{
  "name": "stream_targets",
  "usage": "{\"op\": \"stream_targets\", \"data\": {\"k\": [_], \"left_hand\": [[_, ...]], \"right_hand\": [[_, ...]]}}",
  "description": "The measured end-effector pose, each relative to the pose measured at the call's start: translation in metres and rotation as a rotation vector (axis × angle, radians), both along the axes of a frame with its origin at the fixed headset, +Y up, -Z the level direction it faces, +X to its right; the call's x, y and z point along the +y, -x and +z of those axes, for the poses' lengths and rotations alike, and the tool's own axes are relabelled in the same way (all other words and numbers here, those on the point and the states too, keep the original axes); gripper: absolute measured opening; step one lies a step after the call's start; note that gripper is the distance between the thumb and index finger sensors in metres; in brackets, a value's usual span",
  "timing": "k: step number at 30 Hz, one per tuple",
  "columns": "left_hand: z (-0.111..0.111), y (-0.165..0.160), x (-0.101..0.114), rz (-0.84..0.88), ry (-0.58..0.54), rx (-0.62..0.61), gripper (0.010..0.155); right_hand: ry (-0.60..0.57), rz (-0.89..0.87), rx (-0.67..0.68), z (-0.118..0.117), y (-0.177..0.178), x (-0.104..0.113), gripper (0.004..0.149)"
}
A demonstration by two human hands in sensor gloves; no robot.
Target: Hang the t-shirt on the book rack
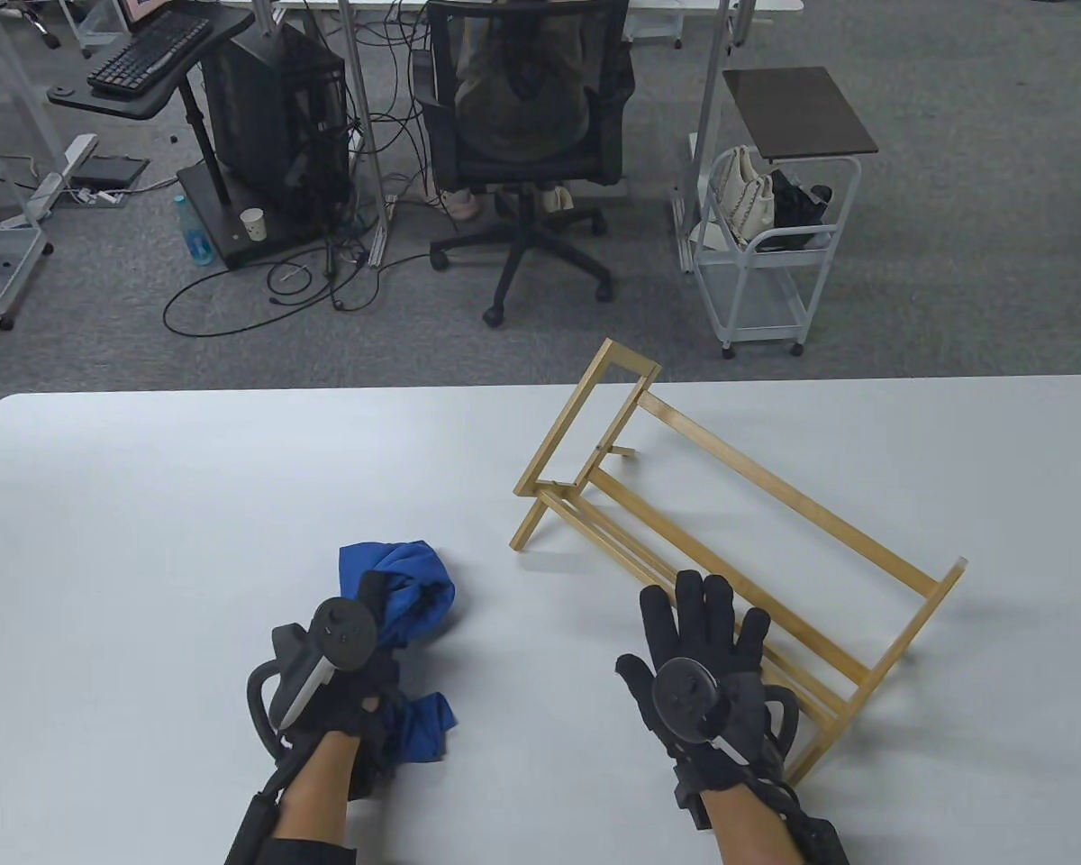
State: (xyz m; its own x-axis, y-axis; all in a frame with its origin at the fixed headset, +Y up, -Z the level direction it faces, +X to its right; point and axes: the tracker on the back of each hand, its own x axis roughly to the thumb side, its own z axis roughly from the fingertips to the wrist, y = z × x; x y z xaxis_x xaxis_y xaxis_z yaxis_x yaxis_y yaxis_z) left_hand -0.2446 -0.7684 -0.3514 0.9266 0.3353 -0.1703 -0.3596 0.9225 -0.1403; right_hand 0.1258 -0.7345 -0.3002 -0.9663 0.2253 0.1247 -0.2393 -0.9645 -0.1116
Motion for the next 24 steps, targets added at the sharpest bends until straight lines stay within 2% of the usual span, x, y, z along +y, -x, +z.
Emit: {"op": "stream_targets", "data": {"k": [8,17,24], "left_hand": [[0.002,0.005,0.003,0.141,-0.049,0.007,0.077],[0.006,0.009,0.008,0.467,-0.077,0.017,0.073],[0.008,0.012,0.007,0.594,-0.094,0.014,0.073]], "right_hand": [[0.0,-0.008,-0.001,0.0,0.0,0.0,0.074],[-0.002,-0.017,-0.004,-0.001,-0.001,-0.001,0.074],[-0.001,-0.025,-0.003,-0.001,-0.002,-0.001,0.074]]}}
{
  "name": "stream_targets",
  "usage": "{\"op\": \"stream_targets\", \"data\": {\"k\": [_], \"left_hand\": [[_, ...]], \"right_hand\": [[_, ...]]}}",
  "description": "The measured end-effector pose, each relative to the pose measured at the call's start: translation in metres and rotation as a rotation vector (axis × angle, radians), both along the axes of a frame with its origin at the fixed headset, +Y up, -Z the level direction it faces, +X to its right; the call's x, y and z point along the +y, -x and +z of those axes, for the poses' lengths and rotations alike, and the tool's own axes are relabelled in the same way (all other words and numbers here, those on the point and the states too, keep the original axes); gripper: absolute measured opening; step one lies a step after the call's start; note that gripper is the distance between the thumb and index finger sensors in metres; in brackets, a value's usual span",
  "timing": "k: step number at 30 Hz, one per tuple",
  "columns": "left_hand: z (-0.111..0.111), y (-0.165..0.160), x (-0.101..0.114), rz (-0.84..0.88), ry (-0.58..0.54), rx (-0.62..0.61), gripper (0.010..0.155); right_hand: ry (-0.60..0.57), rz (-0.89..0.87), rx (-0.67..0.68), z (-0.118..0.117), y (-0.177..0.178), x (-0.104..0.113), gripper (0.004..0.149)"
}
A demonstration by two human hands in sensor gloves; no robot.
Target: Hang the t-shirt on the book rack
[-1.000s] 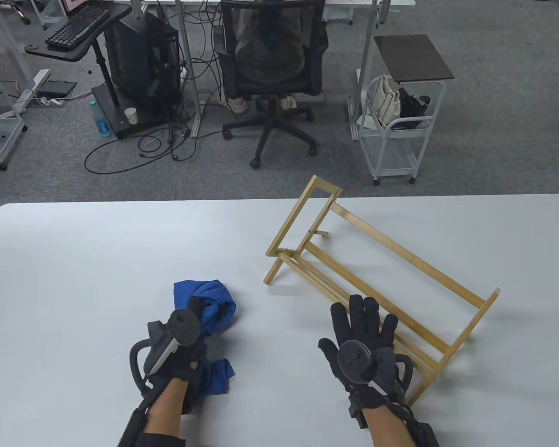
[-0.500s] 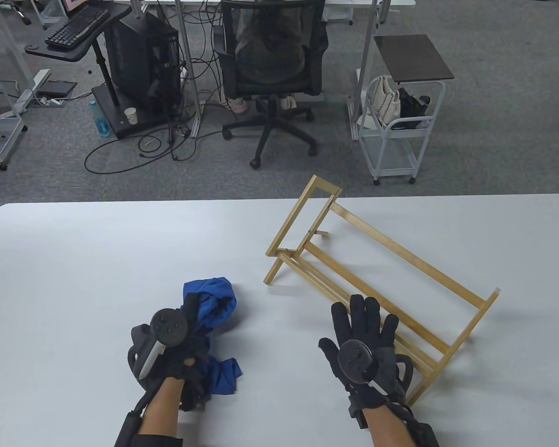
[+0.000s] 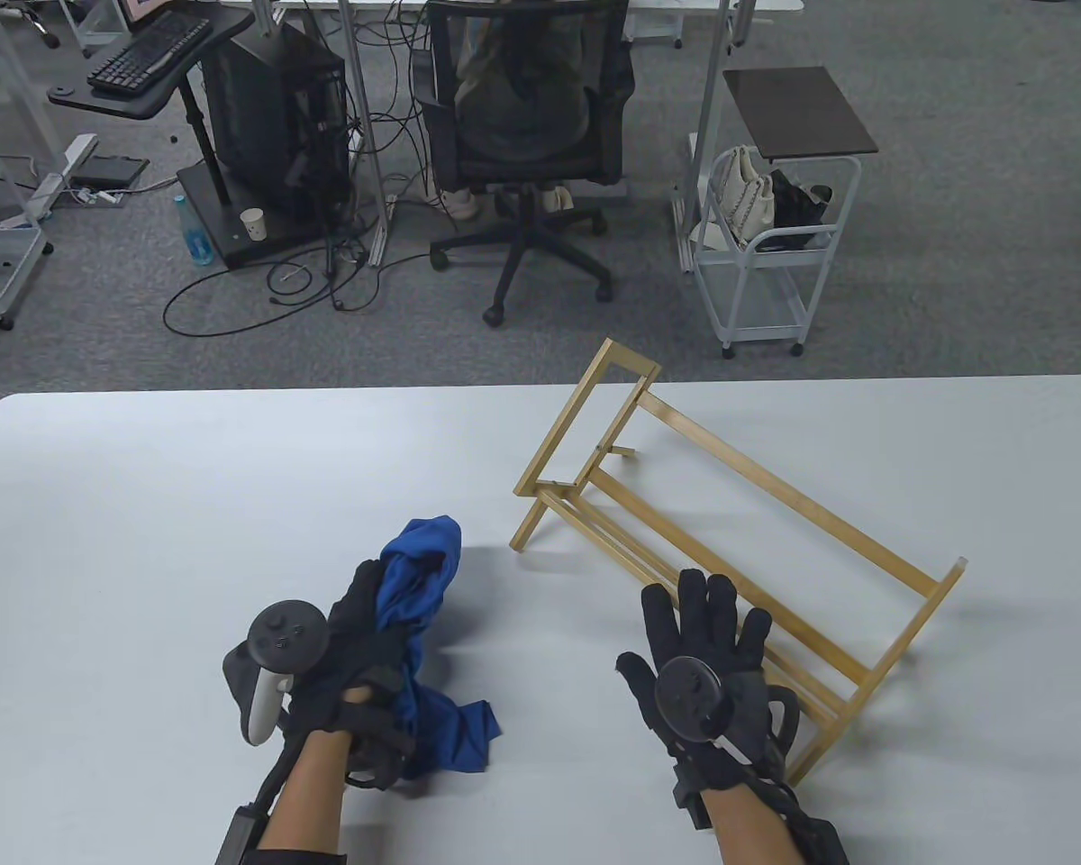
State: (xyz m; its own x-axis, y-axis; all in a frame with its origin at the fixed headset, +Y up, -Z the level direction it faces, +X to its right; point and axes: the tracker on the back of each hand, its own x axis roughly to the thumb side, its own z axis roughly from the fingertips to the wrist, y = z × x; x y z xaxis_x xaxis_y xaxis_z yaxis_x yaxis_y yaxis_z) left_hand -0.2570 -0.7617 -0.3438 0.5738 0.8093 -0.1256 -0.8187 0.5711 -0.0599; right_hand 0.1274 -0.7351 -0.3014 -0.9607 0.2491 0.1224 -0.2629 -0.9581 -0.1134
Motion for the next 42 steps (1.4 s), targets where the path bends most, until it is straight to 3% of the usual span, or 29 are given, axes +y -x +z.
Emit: {"op": "stream_targets", "data": {"k": [12,23,30,42], "left_hand": [[0.003,0.003,-0.003,0.319,-0.014,-0.016,0.073],[0.007,-0.017,0.003,0.378,-0.066,-0.063,0.071],[0.011,-0.036,0.009,0.402,-0.154,-0.088,0.071],[0.009,-0.078,0.004,0.486,-0.196,-0.299,0.072]], "right_hand": [[-0.005,-0.057,0.024,0.0,0.002,0.002,0.073],[-0.035,-0.178,0.068,0.004,0.003,0.009,0.073],[-0.115,-0.242,0.134,0.009,0.008,0.014,0.073],[-0.134,-0.314,0.277,0.013,0.027,0.016,0.073]]}}
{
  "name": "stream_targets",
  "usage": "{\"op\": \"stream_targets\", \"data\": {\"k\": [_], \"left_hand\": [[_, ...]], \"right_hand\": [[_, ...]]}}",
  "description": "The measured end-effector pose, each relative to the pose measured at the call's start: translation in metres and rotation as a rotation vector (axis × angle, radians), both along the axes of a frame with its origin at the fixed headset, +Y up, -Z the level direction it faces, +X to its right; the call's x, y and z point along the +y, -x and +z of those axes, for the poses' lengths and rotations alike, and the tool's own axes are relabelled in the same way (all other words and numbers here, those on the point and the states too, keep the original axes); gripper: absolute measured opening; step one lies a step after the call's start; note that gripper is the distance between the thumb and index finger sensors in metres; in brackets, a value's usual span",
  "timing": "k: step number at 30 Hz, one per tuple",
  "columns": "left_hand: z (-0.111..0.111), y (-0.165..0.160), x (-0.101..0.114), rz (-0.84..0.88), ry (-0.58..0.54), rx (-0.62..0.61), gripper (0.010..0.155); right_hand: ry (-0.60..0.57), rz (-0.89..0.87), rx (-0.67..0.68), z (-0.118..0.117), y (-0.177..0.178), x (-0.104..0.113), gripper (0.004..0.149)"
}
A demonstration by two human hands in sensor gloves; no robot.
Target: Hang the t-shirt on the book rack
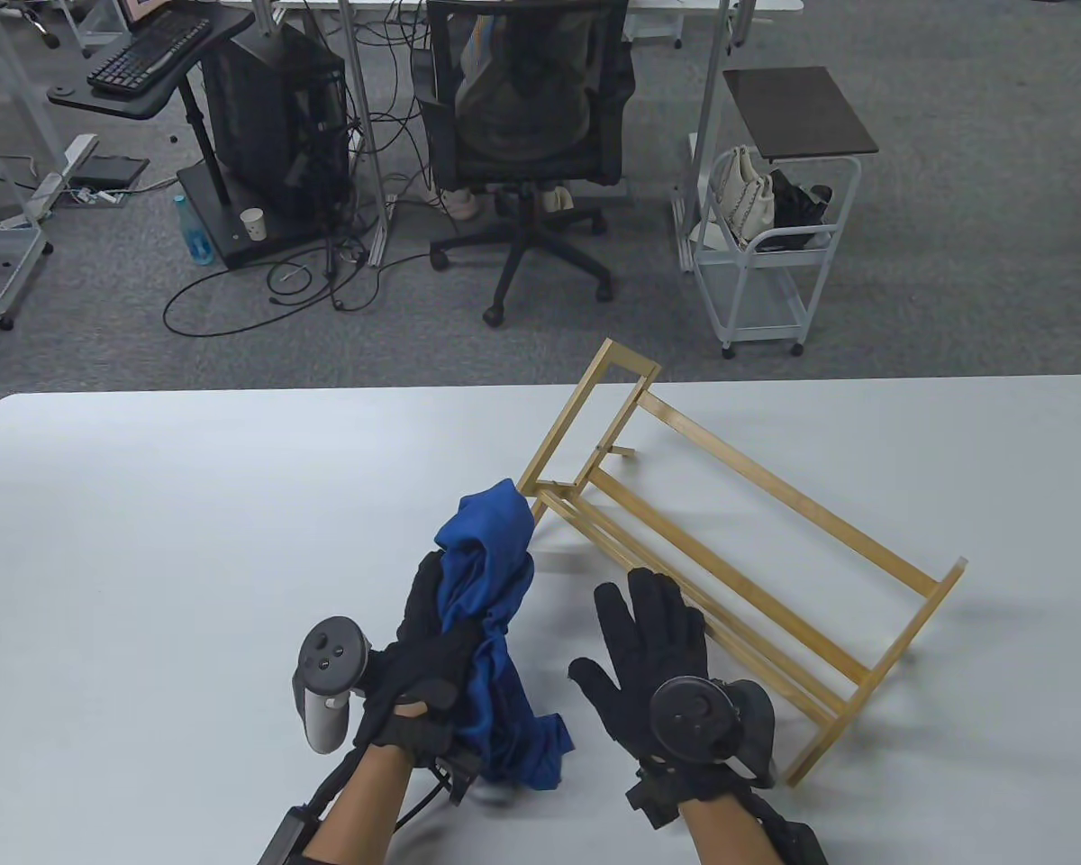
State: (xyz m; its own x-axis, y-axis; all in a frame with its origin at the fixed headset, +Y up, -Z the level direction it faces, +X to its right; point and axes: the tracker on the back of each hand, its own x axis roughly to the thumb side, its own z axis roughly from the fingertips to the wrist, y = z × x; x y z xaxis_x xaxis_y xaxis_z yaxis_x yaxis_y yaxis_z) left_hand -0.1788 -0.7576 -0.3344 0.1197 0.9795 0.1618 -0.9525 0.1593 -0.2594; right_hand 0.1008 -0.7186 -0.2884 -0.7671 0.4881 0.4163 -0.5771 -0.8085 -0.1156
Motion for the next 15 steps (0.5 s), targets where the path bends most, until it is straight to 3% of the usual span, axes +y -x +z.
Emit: {"op": "stream_targets", "data": {"k": [15], "left_hand": [[0.005,-0.038,0.002,0.022,-0.05,-0.159,0.076]], "right_hand": [[0.073,-0.099,0.075,-0.001,0.014,-0.004,0.077]]}}
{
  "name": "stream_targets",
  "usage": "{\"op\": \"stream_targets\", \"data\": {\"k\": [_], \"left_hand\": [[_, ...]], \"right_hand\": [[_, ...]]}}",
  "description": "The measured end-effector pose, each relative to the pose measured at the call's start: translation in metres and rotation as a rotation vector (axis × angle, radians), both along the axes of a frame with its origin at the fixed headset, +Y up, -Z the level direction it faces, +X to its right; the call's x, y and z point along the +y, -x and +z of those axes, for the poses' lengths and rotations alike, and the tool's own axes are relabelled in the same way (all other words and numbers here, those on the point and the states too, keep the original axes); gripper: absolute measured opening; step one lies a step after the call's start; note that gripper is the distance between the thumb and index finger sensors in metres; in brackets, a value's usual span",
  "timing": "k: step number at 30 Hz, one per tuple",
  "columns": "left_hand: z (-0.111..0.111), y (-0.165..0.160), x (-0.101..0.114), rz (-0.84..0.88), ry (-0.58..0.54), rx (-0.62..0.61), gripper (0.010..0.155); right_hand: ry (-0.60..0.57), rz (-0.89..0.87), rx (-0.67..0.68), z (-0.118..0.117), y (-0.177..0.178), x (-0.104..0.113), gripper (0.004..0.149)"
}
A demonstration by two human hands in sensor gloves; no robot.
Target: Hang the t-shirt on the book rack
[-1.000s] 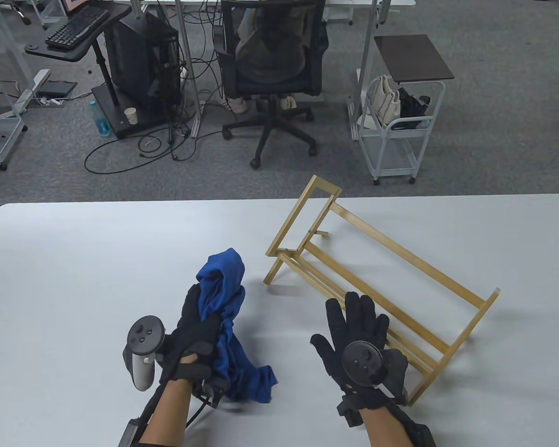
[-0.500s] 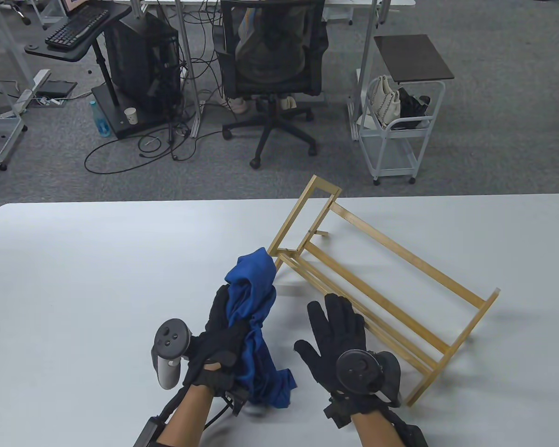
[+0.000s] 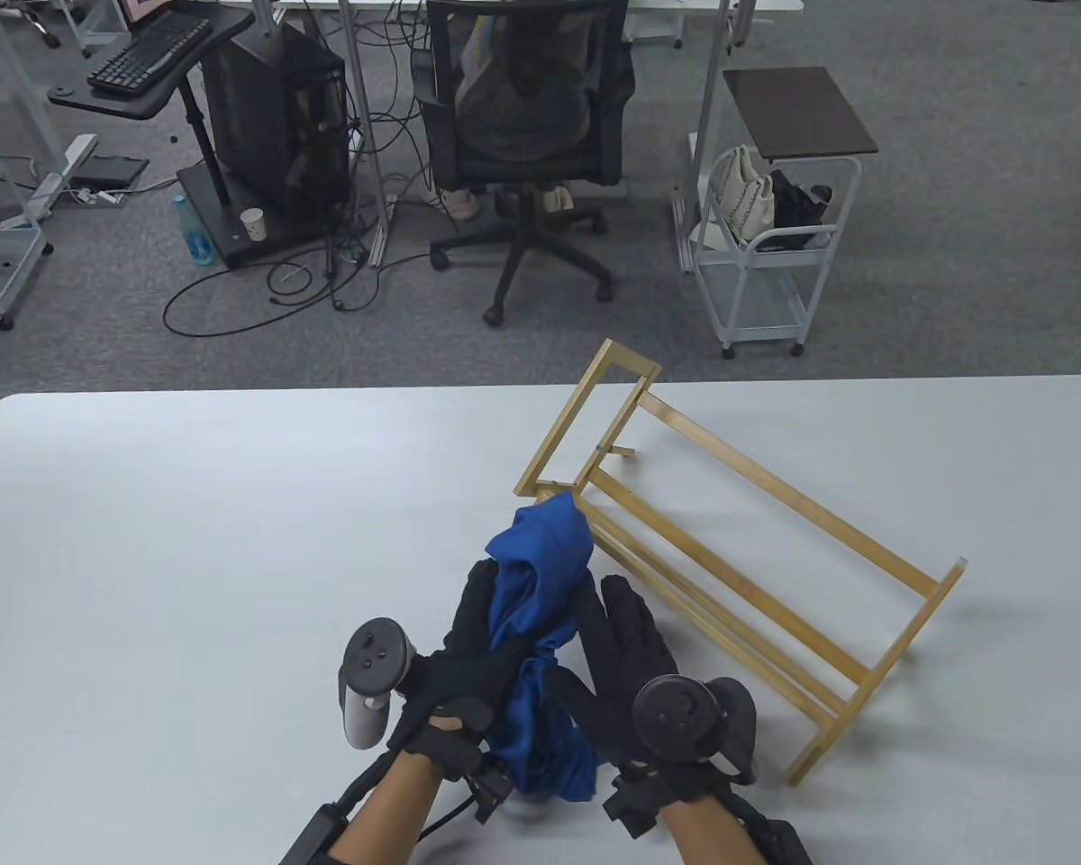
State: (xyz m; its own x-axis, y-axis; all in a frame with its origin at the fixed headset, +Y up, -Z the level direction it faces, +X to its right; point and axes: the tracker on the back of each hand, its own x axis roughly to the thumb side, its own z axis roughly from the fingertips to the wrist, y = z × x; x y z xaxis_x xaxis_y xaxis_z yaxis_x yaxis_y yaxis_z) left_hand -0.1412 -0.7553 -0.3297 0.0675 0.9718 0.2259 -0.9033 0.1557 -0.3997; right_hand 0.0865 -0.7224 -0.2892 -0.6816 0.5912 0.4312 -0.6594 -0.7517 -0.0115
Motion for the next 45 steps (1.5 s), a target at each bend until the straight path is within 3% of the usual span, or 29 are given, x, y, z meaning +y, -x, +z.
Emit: {"op": "stream_targets", "data": {"k": [8,20,29,45], "left_hand": [[0.003,-0.008,0.002,-0.03,-0.036,-0.041,0.076],[0.016,-0.028,0.011,-0.195,-0.177,-0.076,0.082],[0.019,-0.032,0.012,-0.257,-0.211,-0.105,0.088],[0.026,-0.037,0.011,-0.329,-0.208,-0.202,0.091]], "right_hand": [[0.035,-0.061,0.046,-0.002,0.0,-0.001,0.078],[0.248,-0.331,0.192,-0.003,0.003,-0.006,0.082],[0.365,-0.459,0.242,-0.008,0.002,-0.014,0.085],[0.359,-0.455,0.186,-0.014,-0.006,-0.023,0.085]]}}
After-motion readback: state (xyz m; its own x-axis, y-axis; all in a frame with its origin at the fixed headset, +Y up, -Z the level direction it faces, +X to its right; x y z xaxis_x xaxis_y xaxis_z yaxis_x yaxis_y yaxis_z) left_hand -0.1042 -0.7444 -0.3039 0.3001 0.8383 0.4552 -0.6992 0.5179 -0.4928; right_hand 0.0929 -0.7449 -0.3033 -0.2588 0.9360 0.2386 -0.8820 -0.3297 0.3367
